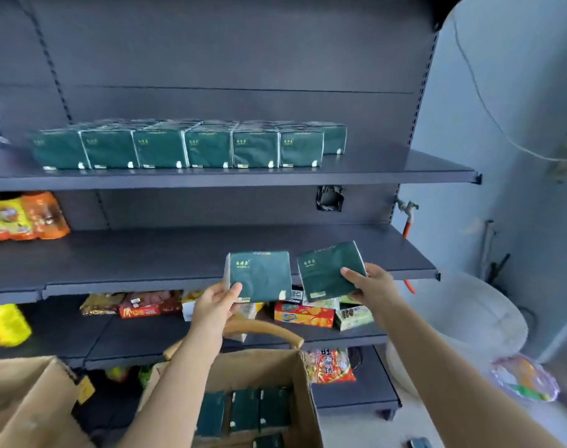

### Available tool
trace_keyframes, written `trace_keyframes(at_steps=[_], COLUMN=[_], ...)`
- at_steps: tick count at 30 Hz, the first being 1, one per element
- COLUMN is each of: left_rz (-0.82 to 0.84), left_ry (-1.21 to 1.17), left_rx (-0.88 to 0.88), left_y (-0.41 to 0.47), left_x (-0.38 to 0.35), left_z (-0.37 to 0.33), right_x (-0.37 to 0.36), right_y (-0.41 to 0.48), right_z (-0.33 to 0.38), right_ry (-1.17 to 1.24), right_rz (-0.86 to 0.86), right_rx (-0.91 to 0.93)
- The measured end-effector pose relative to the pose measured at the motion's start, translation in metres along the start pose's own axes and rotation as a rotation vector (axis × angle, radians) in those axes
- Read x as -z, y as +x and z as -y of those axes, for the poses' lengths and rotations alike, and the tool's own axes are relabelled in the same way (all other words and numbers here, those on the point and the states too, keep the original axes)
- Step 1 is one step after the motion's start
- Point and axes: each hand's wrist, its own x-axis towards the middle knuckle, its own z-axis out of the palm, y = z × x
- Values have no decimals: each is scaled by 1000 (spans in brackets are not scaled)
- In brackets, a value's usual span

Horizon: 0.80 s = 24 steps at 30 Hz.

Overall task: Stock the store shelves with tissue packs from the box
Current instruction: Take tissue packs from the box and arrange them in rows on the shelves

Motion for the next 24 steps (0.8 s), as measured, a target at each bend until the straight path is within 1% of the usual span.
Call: trace_keyframes(at_steps=[3, 6, 9, 13, 17, 21, 24], left_rz=[-17, 1, 14, 16, 36, 71, 104], left_ry=[-54, -29, -28, -44, -64, -93, -70], left_rx=[-67, -146, -202, -265, -338, -376, -390], left_y=[-18, -28, -24, -2, 30, 63, 84], left_x=[-27, -46, -59, -72, -88, -109, -123], left_z=[-27, -55, -80, -111, -141, -165, -178], right_x=[23, 39, 47, 47, 42, 38, 35], right_y=[-3, 2, 19, 47, 71, 96, 114], right_z=[27, 52, 72, 101, 136, 163, 178], right_ry=[56, 72, 165, 123, 55, 74, 67], right_rz=[3, -15, -20, -20, -97, -110, -123], right_rx=[51, 85, 86, 155, 238, 282, 331])
